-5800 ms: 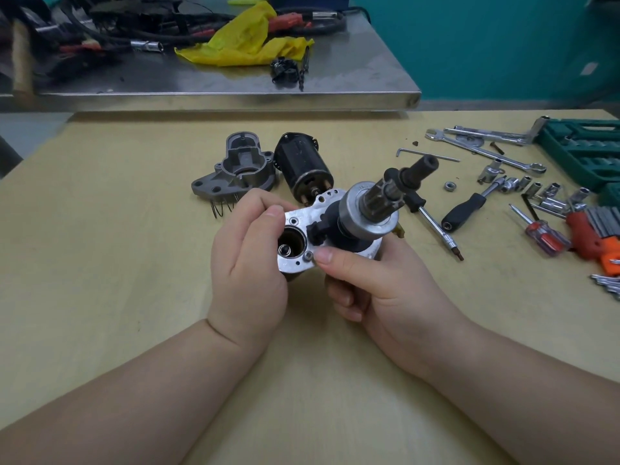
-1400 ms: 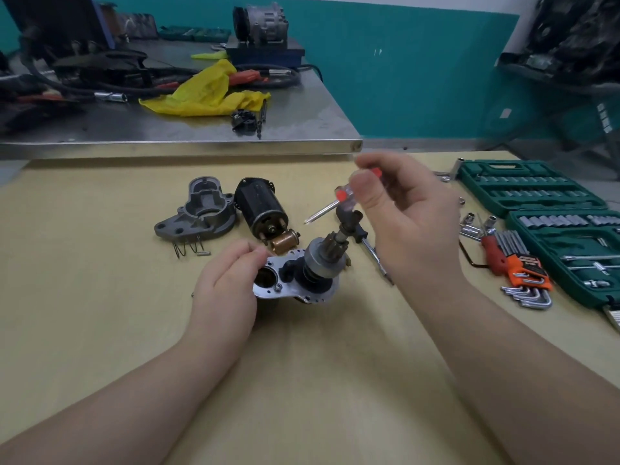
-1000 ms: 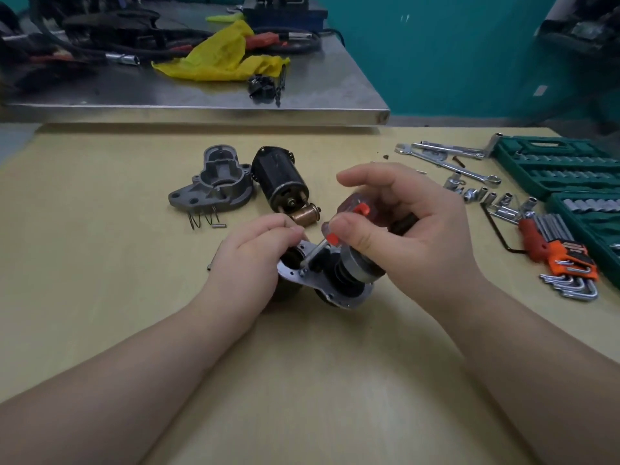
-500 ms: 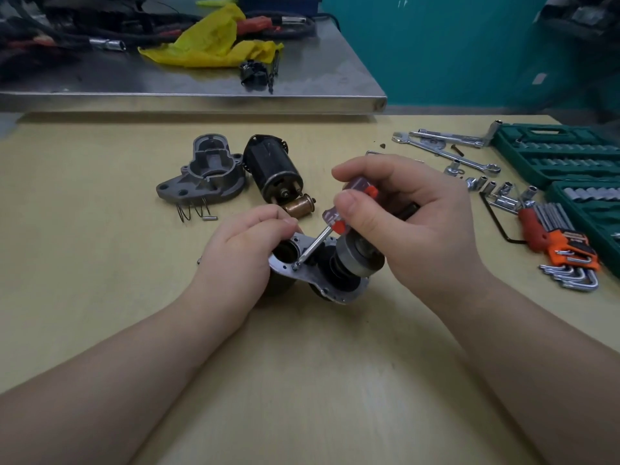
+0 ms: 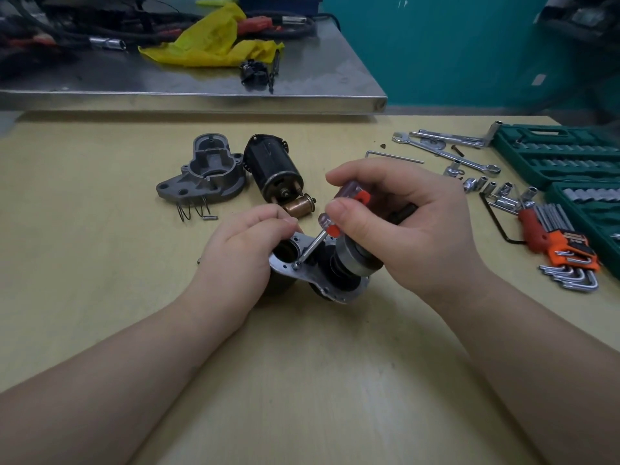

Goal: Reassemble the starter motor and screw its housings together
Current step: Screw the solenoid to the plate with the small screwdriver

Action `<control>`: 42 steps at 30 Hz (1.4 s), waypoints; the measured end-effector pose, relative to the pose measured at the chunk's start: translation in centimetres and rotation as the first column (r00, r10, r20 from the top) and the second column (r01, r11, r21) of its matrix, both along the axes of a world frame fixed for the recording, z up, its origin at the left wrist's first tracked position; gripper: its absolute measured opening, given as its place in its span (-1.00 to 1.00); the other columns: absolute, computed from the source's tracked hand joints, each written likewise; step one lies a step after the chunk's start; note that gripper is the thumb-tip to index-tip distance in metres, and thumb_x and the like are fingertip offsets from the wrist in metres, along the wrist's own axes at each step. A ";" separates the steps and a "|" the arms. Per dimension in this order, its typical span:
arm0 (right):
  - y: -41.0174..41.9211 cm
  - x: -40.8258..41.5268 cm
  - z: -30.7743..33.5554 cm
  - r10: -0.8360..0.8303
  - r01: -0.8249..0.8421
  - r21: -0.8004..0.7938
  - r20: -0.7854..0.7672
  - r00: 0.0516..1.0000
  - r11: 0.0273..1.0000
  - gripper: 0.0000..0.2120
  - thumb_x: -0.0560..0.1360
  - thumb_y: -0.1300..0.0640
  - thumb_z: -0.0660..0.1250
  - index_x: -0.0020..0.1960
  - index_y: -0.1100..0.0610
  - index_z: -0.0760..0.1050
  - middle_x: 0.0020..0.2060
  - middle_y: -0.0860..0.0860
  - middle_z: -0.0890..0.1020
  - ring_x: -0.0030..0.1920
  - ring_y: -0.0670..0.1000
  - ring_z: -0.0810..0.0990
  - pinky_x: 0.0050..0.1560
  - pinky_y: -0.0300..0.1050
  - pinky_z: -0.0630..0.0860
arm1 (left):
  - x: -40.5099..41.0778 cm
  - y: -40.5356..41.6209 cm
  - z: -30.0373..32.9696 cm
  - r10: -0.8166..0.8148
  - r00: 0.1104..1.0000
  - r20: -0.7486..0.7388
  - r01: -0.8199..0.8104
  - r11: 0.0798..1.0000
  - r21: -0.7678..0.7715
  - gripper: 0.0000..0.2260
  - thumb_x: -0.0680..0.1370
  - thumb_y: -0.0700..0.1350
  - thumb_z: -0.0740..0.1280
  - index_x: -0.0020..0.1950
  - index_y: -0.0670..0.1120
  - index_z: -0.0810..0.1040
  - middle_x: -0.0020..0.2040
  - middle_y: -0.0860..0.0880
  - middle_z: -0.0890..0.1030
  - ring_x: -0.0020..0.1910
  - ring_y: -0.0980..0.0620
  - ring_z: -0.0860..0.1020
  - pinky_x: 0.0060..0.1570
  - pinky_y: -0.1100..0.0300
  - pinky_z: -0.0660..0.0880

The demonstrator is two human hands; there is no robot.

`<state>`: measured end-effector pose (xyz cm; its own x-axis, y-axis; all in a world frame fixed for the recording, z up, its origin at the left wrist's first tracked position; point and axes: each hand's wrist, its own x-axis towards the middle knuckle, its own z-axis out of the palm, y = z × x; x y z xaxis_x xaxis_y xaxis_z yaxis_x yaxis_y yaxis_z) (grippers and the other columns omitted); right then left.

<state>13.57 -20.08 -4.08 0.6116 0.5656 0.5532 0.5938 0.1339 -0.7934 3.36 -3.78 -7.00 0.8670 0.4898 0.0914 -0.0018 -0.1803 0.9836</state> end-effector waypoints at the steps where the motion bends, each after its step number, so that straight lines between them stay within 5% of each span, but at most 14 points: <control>1: 0.0 0.1 0.0 -0.004 0.004 -0.004 0.008 1.000 1.000 -0.79 0.53 0.21 0.55 0.11 -0.02 0.68 -0.17 -0.24 0.70 -0.15 -0.11 0.72 -0.11 -0.33 0.57 | 0.0 0.0 0.0 0.000 1.000 -0.001 0.000 1.000 -0.016 -0.78 0.50 -0.05 0.32 -0.29 -0.14 0.54 -0.36 -0.05 0.47 -0.36 0.14 0.44 -0.40 0.35 0.33; 9: 0.0 0.2 0.3 0.021 -0.019 -0.034 0.064 0.998 0.999 -0.76 0.48 0.06 0.60 0.11 -0.05 0.66 -0.16 -0.18 0.71 -0.14 -0.03 0.72 -0.10 -0.25 0.59 | 0.1 0.0 -0.2 0.012 1.000 -0.006 -0.012 1.000 -0.029 -0.79 0.47 -0.06 0.32 -0.36 -0.04 0.54 -0.39 0.04 0.47 -0.38 0.19 0.43 -0.41 0.37 0.32; 13: 0.0 0.3 0.2 -0.013 0.017 -0.035 0.102 0.995 0.999 -0.72 0.43 -0.06 0.61 0.10 -0.11 0.64 -0.17 -0.23 0.70 -0.13 -0.06 0.70 -0.09 -0.23 0.60 | 0.1 0.0 -0.3 0.014 1.000 -0.003 -0.014 1.000 0.008 -0.80 0.49 -0.05 0.31 -0.24 -0.15 0.60 -0.34 -0.07 0.53 -0.36 0.24 0.47 -0.38 0.43 0.35; 16: 0.3 -0.1 -0.4 -0.025 0.023 0.027 0.073 0.997 0.999 -0.63 0.47 0.03 0.61 0.24 -0.02 0.64 -0.03 -0.05 0.76 0.02 0.06 0.75 0.11 0.02 0.67 | 0.0 0.0 -0.2 -0.004 1.000 0.005 0.004 1.000 0.026 -0.76 0.49 -0.06 0.30 -0.19 -0.23 0.62 -0.26 -0.21 0.55 -0.34 0.20 0.48 -0.37 0.40 0.35; 19: 0.1 -0.1 -0.3 0.013 -0.016 0.023 0.103 0.995 1.000 -0.66 0.50 0.05 0.58 0.24 0.05 0.65 -0.01 0.03 0.77 0.03 0.13 0.75 0.12 0.16 0.66 | 0.1 0.1 -0.1 0.002 1.000 -0.017 -0.001 0.999 0.042 -0.79 0.49 -0.06 0.30 -0.30 -0.13 0.56 -0.35 -0.07 0.47 -0.36 0.22 0.43 -0.32 0.36 0.35; 23: -0.9 1.1 0.3 0.087 -0.079 -0.060 0.132 0.987 0.995 -0.71 0.64 0.14 0.32 0.32 0.17 0.64 0.15 0.06 0.74 0.19 0.10 0.72 0.19 0.12 0.66 | 0.2 0.3 -0.4 0.037 0.999 -0.024 -0.037 0.999 0.014 -0.70 0.59 -0.16 0.36 -0.35 -0.06 0.52 -0.38 0.03 0.45 -0.38 0.19 0.41 -0.40 0.41 0.29; 26: -0.7 1.0 0.1 0.058 -0.049 -0.065 0.143 0.988 0.997 -0.70 0.63 0.25 0.39 0.34 0.09 0.62 0.09 0.02 0.74 0.15 0.05 0.71 0.17 0.07 0.66 | 0.2 0.3 -0.7 0.050 0.998 -0.038 -0.047 0.996 0.070 -0.78 0.64 -0.18 0.35 -0.22 -0.11 0.56 -0.32 0.09 0.51 -0.37 0.25 0.45 -0.36 0.46 0.33; 30: -0.1 0.5 0.0 0.003 -0.003 0.004 0.117 0.993 1.000 -0.76 0.55 0.14 0.52 0.20 0.00 0.66 -0.07 0.04 0.73 -0.04 0.05 0.70 0.02 -0.02 0.62 | 0.2 0.1 -0.8 0.066 0.997 -0.051 -0.060 0.992 0.108 -0.88 0.69 -0.13 0.34 0.05 -0.14 0.65 -0.09 -0.02 0.62 -0.31 0.36 0.53 -0.26 0.54 0.41; 36: -0.9 0.5 0.0 0.043 -0.040 -0.044 0.091 0.995 0.998 -0.72 0.63 0.30 0.30 0.27 0.11 0.66 0.12 0.00 0.73 0.23 0.03 0.68 0.21 -0.03 0.63 | 0.4 0.3 -0.9 0.071 0.994 -0.083 -0.069 0.997 0.025 -0.77 0.67 -0.16 0.35 0.16 -0.32 0.66 0.01 -0.24 0.69 -0.06 0.01 0.58 -0.19 0.39 0.48; 39: -0.7 0.0 0.1 0.043 -0.043 -0.020 0.021 0.999 0.999 -0.77 0.61 0.27 0.37 0.21 0.08 0.65 -0.03 -0.06 0.75 0.07 0.01 0.73 0.10 -0.04 0.67 | 0.3 0.3 -0.7 0.067 0.995 -0.078 -0.061 0.995 0.076 -0.84 0.68 -0.15 0.34 0.05 -0.21 0.66 -0.08 -0.10 0.65 -0.26 0.22 0.54 -0.23 0.48 0.44; 42: -0.4 -0.3 0.4 0.018 -0.018 0.014 0.032 0.999 1.000 -0.82 0.54 0.11 0.48 0.13 0.08 0.64 -0.09 0.00 0.73 -0.08 -0.03 0.72 -0.04 -0.09 0.64 | 0.3 0.3 -0.7 0.074 0.994 -0.077 -0.068 0.995 0.078 -0.83 0.69 -0.13 0.34 0.09 -0.20 0.68 -0.07 -0.05 0.63 -0.25 0.26 0.52 -0.22 0.47 0.44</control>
<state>13.30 -20.47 -3.72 0.5833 0.5687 0.5800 0.6159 0.1559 -0.7722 3.62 -3.50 -7.69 0.8364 0.5445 0.0624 0.0910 -0.2503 0.9639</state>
